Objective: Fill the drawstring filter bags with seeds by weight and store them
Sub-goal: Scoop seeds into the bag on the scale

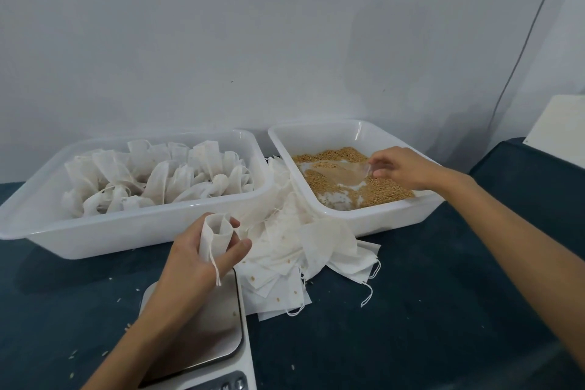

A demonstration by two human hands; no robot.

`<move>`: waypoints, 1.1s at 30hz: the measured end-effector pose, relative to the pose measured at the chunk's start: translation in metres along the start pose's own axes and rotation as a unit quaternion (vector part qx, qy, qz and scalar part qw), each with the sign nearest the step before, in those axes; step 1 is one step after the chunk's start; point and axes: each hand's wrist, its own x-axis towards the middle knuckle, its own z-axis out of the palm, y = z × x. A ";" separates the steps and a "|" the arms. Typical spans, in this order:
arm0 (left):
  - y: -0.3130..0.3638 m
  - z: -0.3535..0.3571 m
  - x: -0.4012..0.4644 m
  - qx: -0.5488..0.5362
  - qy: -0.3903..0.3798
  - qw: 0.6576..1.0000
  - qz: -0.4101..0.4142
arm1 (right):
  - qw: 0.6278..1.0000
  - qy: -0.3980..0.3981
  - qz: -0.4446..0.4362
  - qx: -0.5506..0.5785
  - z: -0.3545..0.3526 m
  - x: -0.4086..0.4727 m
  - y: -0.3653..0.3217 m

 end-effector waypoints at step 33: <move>-0.009 -0.002 -0.016 0.058 -0.012 0.998 -0.013 | 0.956 -0.008 -0.282 -0.078 -0.003 -0.050 -0.159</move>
